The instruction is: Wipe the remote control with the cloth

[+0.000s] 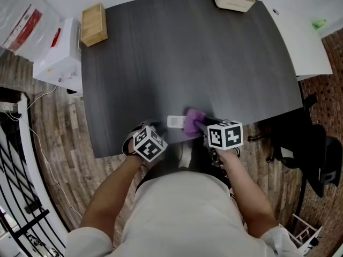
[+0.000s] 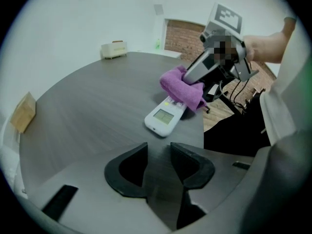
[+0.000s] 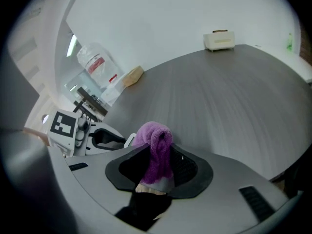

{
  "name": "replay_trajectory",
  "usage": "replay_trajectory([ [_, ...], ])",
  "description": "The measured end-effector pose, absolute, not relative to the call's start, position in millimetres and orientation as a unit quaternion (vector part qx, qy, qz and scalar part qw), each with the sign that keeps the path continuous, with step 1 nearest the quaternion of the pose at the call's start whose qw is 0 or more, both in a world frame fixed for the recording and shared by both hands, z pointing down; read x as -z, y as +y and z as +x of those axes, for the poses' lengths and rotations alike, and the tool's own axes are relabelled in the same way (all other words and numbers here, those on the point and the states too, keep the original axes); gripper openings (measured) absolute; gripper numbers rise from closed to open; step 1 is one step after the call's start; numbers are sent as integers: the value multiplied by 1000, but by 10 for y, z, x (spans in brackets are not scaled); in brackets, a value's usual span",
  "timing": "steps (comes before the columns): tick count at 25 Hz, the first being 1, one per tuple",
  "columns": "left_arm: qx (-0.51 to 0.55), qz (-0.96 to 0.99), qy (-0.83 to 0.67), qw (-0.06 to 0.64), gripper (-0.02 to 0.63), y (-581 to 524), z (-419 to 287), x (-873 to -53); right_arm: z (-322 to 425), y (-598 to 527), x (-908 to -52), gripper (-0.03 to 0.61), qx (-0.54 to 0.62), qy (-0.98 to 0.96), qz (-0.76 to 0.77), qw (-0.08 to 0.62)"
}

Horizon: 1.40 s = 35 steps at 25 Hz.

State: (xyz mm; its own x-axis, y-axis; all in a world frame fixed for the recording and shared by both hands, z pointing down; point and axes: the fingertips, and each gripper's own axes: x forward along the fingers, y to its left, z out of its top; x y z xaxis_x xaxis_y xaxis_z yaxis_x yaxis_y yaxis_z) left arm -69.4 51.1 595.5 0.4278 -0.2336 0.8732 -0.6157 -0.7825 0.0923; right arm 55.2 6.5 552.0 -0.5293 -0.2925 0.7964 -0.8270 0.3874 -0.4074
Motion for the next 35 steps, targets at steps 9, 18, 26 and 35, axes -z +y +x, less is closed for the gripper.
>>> replay_trajectory([
  [9, -244, 808, -233, 482, 118, 425, -561, -5754, 585, -50, -5531, 132, -417, -776, 354, 313],
  [18, -162, 764, -224, 584, 186, 263, -404, -5769, 625, 32, -5535, 132, -417, -806, 332, 257],
  [26, -149, 773, -205, 581, 181, 114, -343, -5728, 691, 85, -5538, 132, -449, -815, 305, 204],
  [35, -81, 763, -176, 617, 89, 248, -305, -5640, 803, 145, -5531, 132, -484, -814, 271, 170],
])
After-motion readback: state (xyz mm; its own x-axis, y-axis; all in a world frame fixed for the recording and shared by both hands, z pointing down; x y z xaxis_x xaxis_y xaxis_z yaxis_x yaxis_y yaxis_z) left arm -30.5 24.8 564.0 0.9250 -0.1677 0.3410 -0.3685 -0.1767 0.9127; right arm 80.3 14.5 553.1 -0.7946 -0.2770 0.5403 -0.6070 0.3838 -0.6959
